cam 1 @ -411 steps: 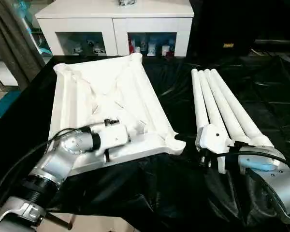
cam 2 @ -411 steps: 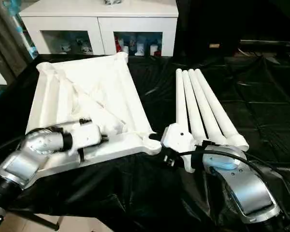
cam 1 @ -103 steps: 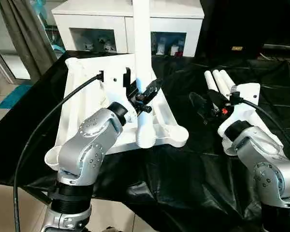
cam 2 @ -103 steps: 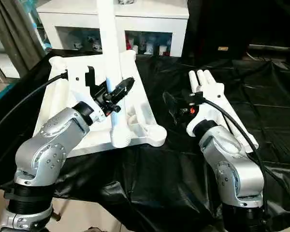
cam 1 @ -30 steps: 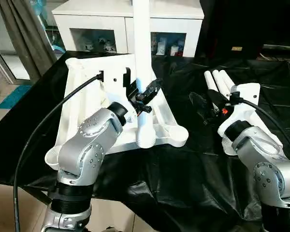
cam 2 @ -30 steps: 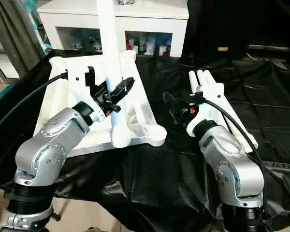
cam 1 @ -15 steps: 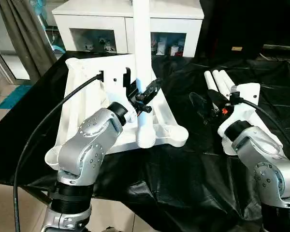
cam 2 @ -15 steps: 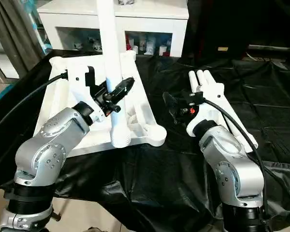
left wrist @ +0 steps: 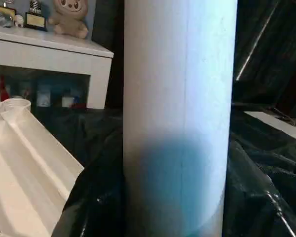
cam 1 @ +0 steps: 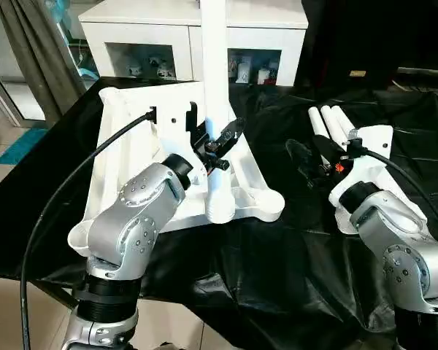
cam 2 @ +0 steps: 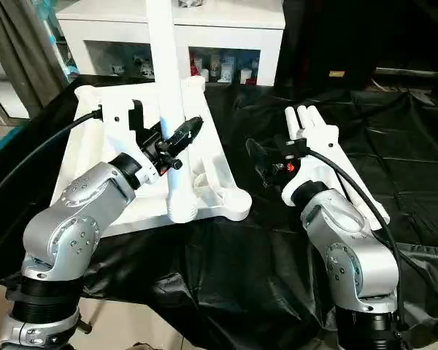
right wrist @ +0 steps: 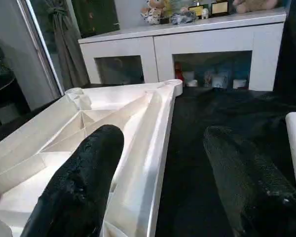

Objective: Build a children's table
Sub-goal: Pick table leg

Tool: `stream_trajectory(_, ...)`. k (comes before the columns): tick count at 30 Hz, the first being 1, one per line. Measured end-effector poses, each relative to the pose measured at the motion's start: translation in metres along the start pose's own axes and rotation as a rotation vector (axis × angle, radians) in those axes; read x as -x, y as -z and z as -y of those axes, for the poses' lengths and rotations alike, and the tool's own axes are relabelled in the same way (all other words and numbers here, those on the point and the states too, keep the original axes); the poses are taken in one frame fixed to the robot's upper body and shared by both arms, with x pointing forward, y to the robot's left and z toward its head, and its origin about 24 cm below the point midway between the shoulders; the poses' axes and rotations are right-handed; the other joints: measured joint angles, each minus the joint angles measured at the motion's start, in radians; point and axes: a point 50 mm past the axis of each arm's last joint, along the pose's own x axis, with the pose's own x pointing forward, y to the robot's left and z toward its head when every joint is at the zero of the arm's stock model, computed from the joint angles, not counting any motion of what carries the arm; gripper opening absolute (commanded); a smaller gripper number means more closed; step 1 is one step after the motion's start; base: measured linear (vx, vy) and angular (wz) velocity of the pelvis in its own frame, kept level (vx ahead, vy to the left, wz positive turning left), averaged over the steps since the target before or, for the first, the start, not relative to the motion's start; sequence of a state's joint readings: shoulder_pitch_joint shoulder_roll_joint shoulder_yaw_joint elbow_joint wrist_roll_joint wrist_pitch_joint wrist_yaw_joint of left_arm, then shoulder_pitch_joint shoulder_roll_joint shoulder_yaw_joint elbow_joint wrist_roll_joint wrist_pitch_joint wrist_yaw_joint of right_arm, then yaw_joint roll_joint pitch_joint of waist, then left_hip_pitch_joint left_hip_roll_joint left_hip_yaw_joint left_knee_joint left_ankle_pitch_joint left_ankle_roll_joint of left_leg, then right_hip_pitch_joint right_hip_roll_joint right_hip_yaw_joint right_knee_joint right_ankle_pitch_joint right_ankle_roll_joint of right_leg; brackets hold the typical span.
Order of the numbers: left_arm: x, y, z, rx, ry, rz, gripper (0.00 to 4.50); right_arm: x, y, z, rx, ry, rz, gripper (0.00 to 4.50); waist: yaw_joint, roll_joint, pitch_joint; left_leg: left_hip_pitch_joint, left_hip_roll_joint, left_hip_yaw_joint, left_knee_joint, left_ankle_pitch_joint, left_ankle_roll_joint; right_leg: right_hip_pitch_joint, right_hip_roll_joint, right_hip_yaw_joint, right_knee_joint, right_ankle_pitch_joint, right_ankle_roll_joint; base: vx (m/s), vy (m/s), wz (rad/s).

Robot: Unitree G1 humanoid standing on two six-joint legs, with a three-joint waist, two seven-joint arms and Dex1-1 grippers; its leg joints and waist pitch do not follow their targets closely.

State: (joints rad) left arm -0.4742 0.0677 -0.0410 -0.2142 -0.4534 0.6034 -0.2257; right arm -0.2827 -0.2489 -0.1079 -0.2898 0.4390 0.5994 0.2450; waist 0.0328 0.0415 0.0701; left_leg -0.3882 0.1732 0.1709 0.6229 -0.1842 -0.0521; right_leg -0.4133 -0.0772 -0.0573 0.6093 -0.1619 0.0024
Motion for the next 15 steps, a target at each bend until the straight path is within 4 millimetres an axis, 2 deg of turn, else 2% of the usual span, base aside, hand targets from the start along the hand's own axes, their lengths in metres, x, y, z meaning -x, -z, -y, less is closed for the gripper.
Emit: stream_trajectory(15,0.0,0.0,0.0,0.0,0.0,0.0,1.88,0.0,0.0,0.0,0.0,0.0,0.0,3.02,0.0,0.0,0.0,0.0,0.0,0.0,0.0,0.0,0.0,0.0,0.0,0.0,0.0,0.0,0.0,0.0,0.0,0.0)
